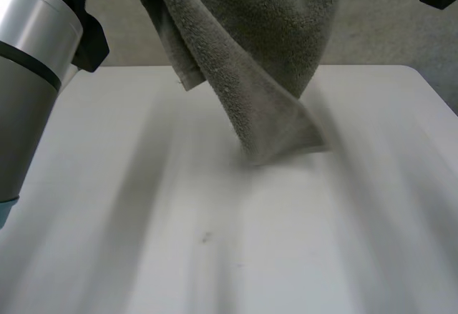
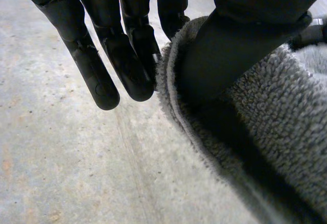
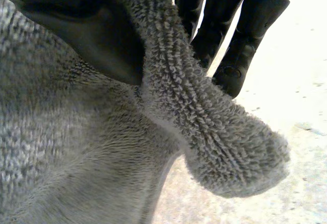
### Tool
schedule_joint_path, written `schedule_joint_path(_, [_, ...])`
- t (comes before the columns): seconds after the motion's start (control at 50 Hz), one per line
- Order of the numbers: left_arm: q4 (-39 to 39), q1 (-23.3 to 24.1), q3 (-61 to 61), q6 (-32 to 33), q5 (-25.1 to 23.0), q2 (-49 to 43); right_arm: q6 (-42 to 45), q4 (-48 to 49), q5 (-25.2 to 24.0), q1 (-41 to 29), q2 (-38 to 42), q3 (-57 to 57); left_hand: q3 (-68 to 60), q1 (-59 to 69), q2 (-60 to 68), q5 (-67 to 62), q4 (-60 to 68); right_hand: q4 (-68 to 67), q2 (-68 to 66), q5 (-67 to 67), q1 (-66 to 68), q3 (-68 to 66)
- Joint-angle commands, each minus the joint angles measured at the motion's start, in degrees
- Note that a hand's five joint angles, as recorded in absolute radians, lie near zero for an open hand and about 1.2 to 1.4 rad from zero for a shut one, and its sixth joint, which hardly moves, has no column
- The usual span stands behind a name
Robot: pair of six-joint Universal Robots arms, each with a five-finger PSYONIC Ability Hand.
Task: Fold the towel.
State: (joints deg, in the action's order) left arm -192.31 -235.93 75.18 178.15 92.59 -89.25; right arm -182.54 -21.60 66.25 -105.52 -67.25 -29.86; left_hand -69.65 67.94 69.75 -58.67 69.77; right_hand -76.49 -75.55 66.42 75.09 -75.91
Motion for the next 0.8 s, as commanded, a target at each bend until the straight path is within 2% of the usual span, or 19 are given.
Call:
schedule_joint_path(0.02, [-0.1,-2.1,4.3,-4.1,0.8,-0.8,8.6,-13.1,-0.9,-4.4,16.9,12.2,-10.4,12.1,10.2,-11.3,10.2,-3.5,-4.4,3.6,4.9,-4.1])
schedule_joint_path(0.2, [-1.2,-6.9,13.7,-4.0,0.4,-8.1,16.2,-12.9,-0.4,-9.6,30.9,9.9,-10.4,12.1,10.2,-11.3,10.2,-3.5,-4.4,3.6,4.9,-4.1])
schedule_joint_path(0.22, [-1.2,-7.6,15.0,-4.0,0.4,-9.5,16.8,-12.9,-0.2,-10.0,33.4,10.1,-10.4,12.1,10.2,-11.3,10.2,15.6,14.6,-15.5,-14.2,15.0])
schedule_joint_path(0.24, [-1.3,-8.2,16.0,-4.0,0.4,-10.8,17.7,-13.1,0.2,-10.7,35.4,10.1,-10.4,12.1,10.2,-11.3,10.2,60.6,59.6,-60.5,-59.2,60.0])
schedule_joint_path(0.3, [-1.4,-8.8,16.8,-3.8,0.3,-11.9,19.0,-13.2,1.6,-11.6,36.5,10.1,-10.4,12.1,10.2,-11.3,10.2,66.5,65.6,-66.4,-65.1,65.9])
schedule_joint_path(0.34, [-1.5,-9.8,17.5,-2.7,-0.2,-12.9,20.8,-13.4,6.2,-12.7,35.6,9.9,-10.4,12.1,10.2,-11.3,10.2,66.5,65.6,-66.4,-65.1,65.9])
schedule_joint_path(0.36, [-1.5,-9.8,17.5,-2.7,-0.2,-12.9,20.8,-13.4,6.3,-12.7,35.6,9.9,-10.4,12.1,10.2,-11.3,10.2,66.5,65.6,-66.4,-65.1,65.9])
schedule_joint_path(0.4, [-1.5,-10.2,17.7,-1.3,-1.4,-12.9,20.7,-13.9,10.4,-11.9,31.2,8.9,-10.4,12.1,10.2,-11.3,10.2,66.5,65.6,-66.4,-65.1,65.9])
schedule_joint_path(0.42, [-1.5,-10.2,17.7,-1.3,-1.5,-12.9,20.7,-13.9,10.4,-11.9,31.2,8.9,-10.4,12.1,10.2,-11.3,10.2,66.5,65.6,-66.4,-65.1,65.9])
schedule_joint_path(0.46, [-1.6,-10.6,17.4,0.3,-2.2,-12.3,20.1,-13.6,13.5,-9.7,25.6,4.1,-10.4,12.1,10.2,-11.3,10.2,66.5,65.6,-66.4,-65.1,65.9])
schedule_joint_path(0.52, [-1.6,-10.9,16.9,1.0,-2.2,-12.1,19.7,-13.6,14.0,-8.0,22.1,-0.3,-10.4,12.1,10.2,-11.3,10.2,66.5,65.6,-66.4,-65.1,65.9])
schedule_joint_path(0.54, [-1.6,-11.0,16.7,1.7,-2.2,-11.9,19.5,-12.9,14.1,-6.8,18.0,-5.7,-10.4,12.1,10.2,-11.3,10.2,66.5,65.6,-66.4,-65.1,65.9])
schedule_joint_path(0.58, [-1.6,-10.9,15.9,2.9,-2.2,-10.2,19.5,-10.8,13.3,-5.6,10.8,-17.3,-10.4,12.1,10.2,-11.3,10.2,66.5,65.6,-66.4,-65.1,65.9])
schedule_joint_path(0.64, [-1.6,-10.7,15.4,3.3,-2.2,-9.3,19.5,-9.0,12.2,-5.5,7.7,-23.0,-10.4,12.1,10.2,-11.3,10.2,66.5,65.6,-66.4,-65.1,65.9])
schedule_joint_path(0.68, [-1.6,-10.6,14.3,3.4,-2.3,-8.2,19.5,-5.8,9.7,-5.7,2.3,-34.2,-10.4,12.1,10.2,-11.3,10.2,66.5,65.6,-66.4,-65.1,65.9])
schedule_joint_path(0.7, [-1.6,-10.6,14.3,3.4,-2.3,-8.2,19.5,-5.8,9.7,-5.7,2.3,-34.2,-10.4,12.1,10.2,-11.3,10.2,66.5,65.6,-66.4,-65.1,65.9])
schedule_joint_path(0.74, [-1.6,-10.4,13.1,3.5,-2.3,-8.5,19.2,-3.5,7.5,-5.7,-2.7,-44.7,-10.4,12.1,10.2,-11.3,10.2,66.5,65.6,-66.4,-65.1,65.9])
schedule_joint_path(0.76, [-1.6,-10.4,13.1,3.5,-2.3,-8.5,19.2,-3.5,7.5,-5.7,-2.7,-44.8,-10.4,12.1,10.2,-11.3,10.2,66.5,65.6,-66.4,-65.1,65.9])
schedule_joint_path(0.8, [-1.6,-10.3,12.3,3.5,-2.4,-8.8,19.1,0.0,5.9,-5.7,-6.9,-55.3,-10.4,12.1,10.2,-11.3,10.2,66.5,65.6,-66.4,-65.1,65.9])
